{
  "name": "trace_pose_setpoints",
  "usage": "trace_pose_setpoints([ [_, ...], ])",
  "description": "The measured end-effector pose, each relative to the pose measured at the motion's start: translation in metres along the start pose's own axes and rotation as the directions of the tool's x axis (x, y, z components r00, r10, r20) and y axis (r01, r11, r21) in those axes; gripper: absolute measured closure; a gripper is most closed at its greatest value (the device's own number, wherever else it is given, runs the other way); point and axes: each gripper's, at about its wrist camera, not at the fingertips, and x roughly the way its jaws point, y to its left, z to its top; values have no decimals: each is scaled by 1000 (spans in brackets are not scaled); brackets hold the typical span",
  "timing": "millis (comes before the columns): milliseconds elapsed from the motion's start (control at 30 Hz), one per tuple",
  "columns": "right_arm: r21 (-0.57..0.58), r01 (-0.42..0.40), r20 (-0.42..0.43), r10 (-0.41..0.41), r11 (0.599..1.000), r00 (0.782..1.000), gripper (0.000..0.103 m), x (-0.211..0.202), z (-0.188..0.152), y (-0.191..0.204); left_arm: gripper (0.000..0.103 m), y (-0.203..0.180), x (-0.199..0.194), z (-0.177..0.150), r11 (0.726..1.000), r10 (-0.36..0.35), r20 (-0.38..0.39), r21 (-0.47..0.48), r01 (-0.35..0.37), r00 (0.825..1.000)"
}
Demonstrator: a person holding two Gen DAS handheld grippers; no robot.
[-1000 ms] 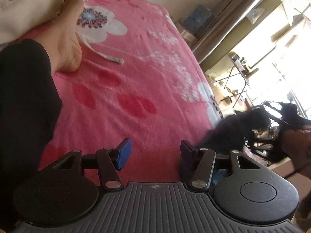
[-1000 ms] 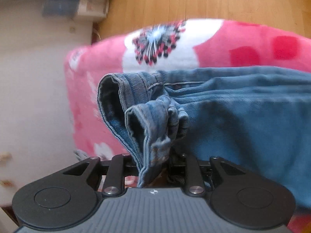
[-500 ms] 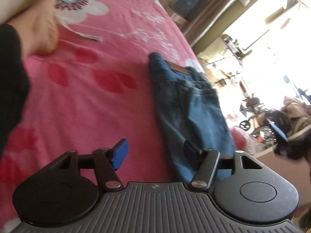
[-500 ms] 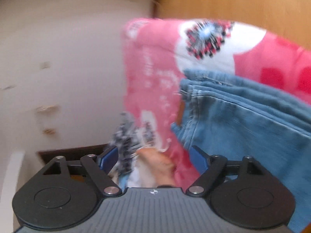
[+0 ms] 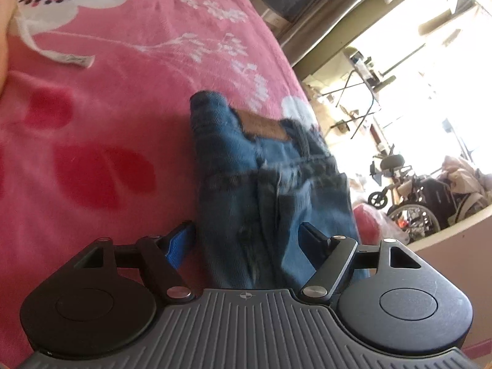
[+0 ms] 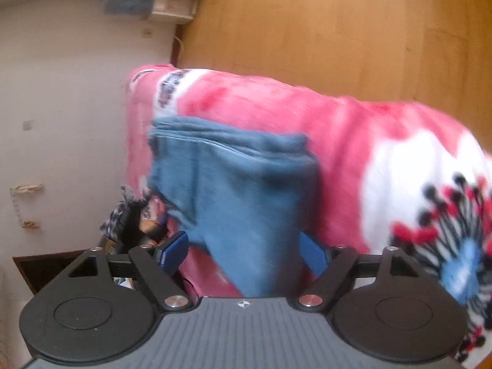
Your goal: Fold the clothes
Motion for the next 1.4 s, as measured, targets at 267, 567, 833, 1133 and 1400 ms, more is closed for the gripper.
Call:
trace_pose_setpoints([
  [267,-21,15,18,-14,1000,1000,38,26,-3,-15,31,-4,11,0,1000,14,50,-6,-14,999],
  [567,-60,23,46,-20,998,999,74,38,-7,-10,65,-25,-3,-16,995,94,156,27,-99,983],
  [833,-60,-74,-19,73,995,997,92,48,-23,12,71,-22,-17,8,998,57,100,4,-58,993],
  [1133,-41,-190,-115,184,981,976,92,62,-41,27,72,-24,-19,29,1000,9,44,-5,-9,999],
  [1400,-44,-55,-10,54,998,998,89,53,-23,3,50,-1,12,29,1000,13,-34,-24,-14,999],
])
